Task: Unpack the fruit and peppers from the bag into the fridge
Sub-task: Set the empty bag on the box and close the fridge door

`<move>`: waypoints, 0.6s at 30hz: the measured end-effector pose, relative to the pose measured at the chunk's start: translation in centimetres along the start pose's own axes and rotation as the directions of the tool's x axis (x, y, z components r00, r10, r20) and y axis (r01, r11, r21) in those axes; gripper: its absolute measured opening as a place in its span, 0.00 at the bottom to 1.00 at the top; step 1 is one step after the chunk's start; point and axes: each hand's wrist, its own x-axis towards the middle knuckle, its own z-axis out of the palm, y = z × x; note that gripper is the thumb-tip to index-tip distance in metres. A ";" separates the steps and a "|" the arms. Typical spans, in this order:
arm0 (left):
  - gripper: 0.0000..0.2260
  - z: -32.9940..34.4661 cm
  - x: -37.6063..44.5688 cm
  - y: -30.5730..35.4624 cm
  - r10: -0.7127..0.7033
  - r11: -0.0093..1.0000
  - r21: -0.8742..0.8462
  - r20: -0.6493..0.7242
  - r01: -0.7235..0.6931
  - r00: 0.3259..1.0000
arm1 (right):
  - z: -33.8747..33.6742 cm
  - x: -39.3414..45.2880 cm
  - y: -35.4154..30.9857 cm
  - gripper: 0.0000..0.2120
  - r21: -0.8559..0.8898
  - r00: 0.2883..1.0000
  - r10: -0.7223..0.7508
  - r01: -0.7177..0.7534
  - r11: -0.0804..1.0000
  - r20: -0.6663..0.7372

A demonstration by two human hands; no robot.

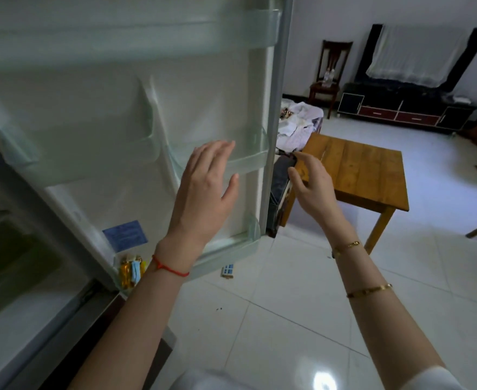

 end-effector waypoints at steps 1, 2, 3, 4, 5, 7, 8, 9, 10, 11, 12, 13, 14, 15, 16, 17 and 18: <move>0.21 0.6 0.5 0.1 -0.006 1.000 0.018 0.015 0.006 1.000 | 0.3 1.2 0.3 0.21 0.009 1.000 0.002 -0.002 1.000 0.004; 0.22 1.3 0.9 0.2 -0.019 0.999 0.038 0.031 0.018 0.999 | 0.6 2.4 0.6 0.20 0.018 1.000 0.005 -0.005 1.000 0.010; 0.22 1.9 1.2 0.3 -0.035 0.998 0.055 0.045 0.033 0.998 | 1.0 3.5 1.0 0.20 0.030 1.000 0.013 -0.013 0.999 0.022; 0.22 2.5 1.4 0.4 -0.054 0.996 0.070 0.059 0.050 0.997 | 1.3 4.5 1.4 0.21 0.044 0.999 0.020 -0.022 0.999 0.040; 0.21 3.0 1.6 0.7 -0.075 0.994 0.084 0.072 0.069 0.995 | 1.6 5.5 1.7 0.21 0.059 0.998 0.029 -0.032 0.998 0.063; 0.21 3.9 1.7 1.2 -0.117 0.987 0.120 0.085 0.106 0.989 | 2.0 7.2 2.0 0.22 0.093 0.992 0.042 -0.053 0.994 0.116; 0.21 4.3 1.8 1.5 -0.136 0.982 0.141 0.088 0.123 0.987 | 2.2 7.9 2.0 0.23 0.116 0.988 0.048 -0.065 0.991 0.144; 0.21 4.6 1.9 1.8 -0.157 0.977 0.161 0.090 0.141 0.984 | 2.3 8.5 1.9 0.23 0.140 0.984 0.052 -0.076 0.987 0.172; 0.21 4.9 1.9 2.1 -0.180 0.970 0.180 0.091 0.161 0.980 | 2.4 8.9 1.9 0.23 0.161 0.979 0.049 -0.081 0.984 0.196; 0.20 5.1 2.0 2.4 -0.205 0.964 0.192 0.088 0.185 0.975 | 2.4 9.4 1.9 0.23 0.176 0.975 0.045 -0.084 0.981 0.217; 0.19 5.4 2.0 2.7 -0.228 0.957 0.199 0.076 0.209 0.971 | 2.4 9.7 1.9 0.22 0.193 0.971 0.037 -0.084 0.977 0.237; 0.18 5.6 2.1 3.0 -0.249 0.951 0.206 0.062 0.232 0.966 | 2.4 9.9 2.0 0.22 0.214 0.966 0.025 -0.083 0.973 0.259; 0.17 5.7 2.2 3.3 -0.268 0.944 0.215 0.049 0.252 0.962 | 2.5 10.2 2.2 0.22 0.235 0.960 0.009 -0.078 0.969 0.280; 0.16 5.9 2.2 3.6 -0.287 0.936 0.225 0.038 0.271 0.957 | 2.5 10.3 2.4 0.21 0.251 0.955 -0.007 -0.070 0.965 0.295; 0.16 6.0 2.2 3.9 -0.303 0.928 0.235 0.026 0.288 0.953 | 2.6 10.5 2.8 0.21 0.259 0.951 -0.022 -0.062 0.964 0.308; 0.16 6.2 2.1 4.2 -0.317 0.921 0.243 0.015 0.304 0.948 | 2.7 10.7 3.3 0.21 0.269 0.948 -0.035 -0.054 0.962 0.315; 0.16 6.3 2.0 4.6 -0.328 0.914 0.253 0.007 0.316 0.945 | 2.7 10.7 3.6 0.21 0.282 0.945 -0.044 -0.052 0.958 0.324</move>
